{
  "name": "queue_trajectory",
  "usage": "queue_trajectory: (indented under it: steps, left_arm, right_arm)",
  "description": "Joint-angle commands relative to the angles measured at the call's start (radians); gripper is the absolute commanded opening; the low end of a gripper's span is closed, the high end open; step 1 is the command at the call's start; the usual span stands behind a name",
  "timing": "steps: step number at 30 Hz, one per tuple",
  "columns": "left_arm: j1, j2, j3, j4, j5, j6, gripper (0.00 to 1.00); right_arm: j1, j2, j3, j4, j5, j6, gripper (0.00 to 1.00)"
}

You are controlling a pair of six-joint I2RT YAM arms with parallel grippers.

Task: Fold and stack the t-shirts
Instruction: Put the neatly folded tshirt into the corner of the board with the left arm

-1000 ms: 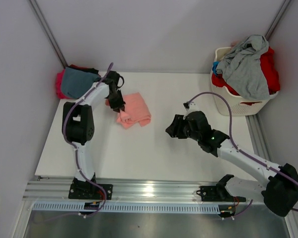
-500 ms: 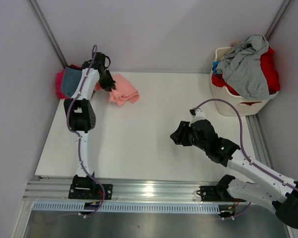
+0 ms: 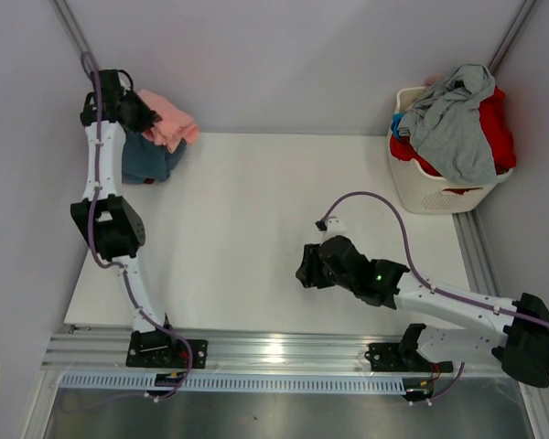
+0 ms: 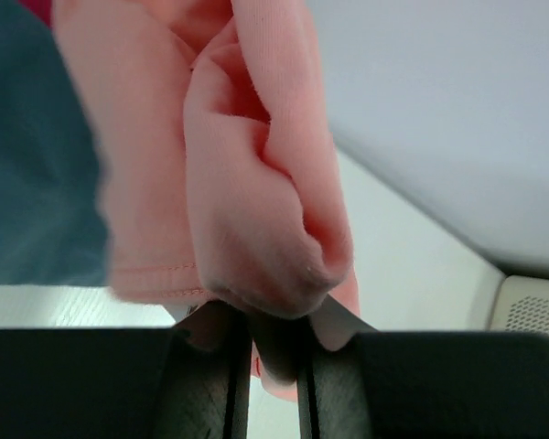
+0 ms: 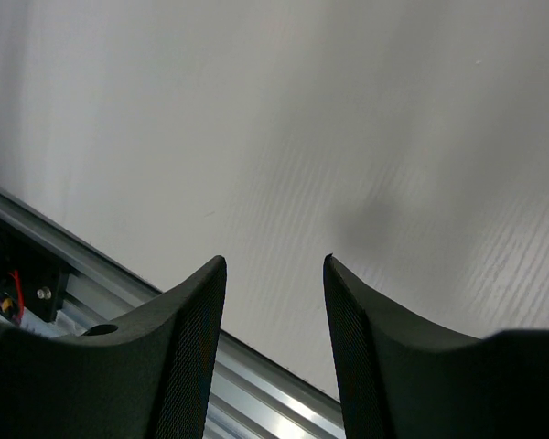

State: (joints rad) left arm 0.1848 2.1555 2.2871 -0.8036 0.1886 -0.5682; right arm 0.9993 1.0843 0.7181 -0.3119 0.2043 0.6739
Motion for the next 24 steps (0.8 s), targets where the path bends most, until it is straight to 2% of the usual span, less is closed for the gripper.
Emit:
queue_trajectory:
  steps: [1, 5, 6, 8, 12, 15, 16, 18, 19, 22, 24]
  left_arm:
    - [0.033, -0.117, 0.012, 0.156, 0.066, -0.036, 0.00]
    - [0.044, -0.190, -0.053, 0.288, 0.063, -0.021, 0.00]
    - [0.045, -0.204, -0.090, 0.369, 0.066, -0.016, 0.00]
    - [0.044, -0.220, -0.115, 0.406, 0.036, -0.015, 0.01]
    - [0.076, -0.151, -0.118, 0.362, 0.011, -0.071, 0.01]
    - [0.122, -0.039, -0.057, 0.181, 0.003, -0.157, 0.00]
    - [0.134, -0.026, -0.087, 0.135, 0.003, -0.177, 0.00]
    - [0.171, -0.023, -0.155, 0.171, 0.018, -0.219, 0.01]
    - [0.182, -0.029, -0.238, 0.179, 0.017, -0.234, 0.01]
    - [0.217, -0.023, -0.305, 0.204, 0.031, -0.269, 0.00]
    - [0.226, -0.002, -0.287, 0.192, 0.049, -0.253, 0.07]
  right_arm:
    - [0.059, 0.051, 0.079, 0.039, 0.076, 0.007, 0.51]
    - [0.105, 0.092, 0.101, 0.037, 0.109, 0.012, 0.51]
    - [0.110, 0.097, 0.098, 0.039, 0.113, 0.016, 0.51]
    - [0.114, 0.104, 0.090, 0.042, 0.119, 0.032, 0.51]
    - [0.116, 0.123, 0.090, 0.051, 0.116, 0.044, 0.51]
    - [0.117, 0.126, 0.090, 0.056, 0.118, 0.049, 0.51]
    - [0.117, 0.126, 0.089, 0.054, 0.119, 0.050, 0.51]
    - [0.119, 0.118, 0.089, 0.040, 0.122, 0.055, 0.51]
    - [0.119, 0.114, 0.092, 0.033, 0.124, 0.055, 0.51]
    - [0.121, 0.085, 0.081, 0.017, 0.135, 0.061, 0.51]
    - [0.121, 0.068, 0.076, 0.010, 0.142, 0.061, 0.52]
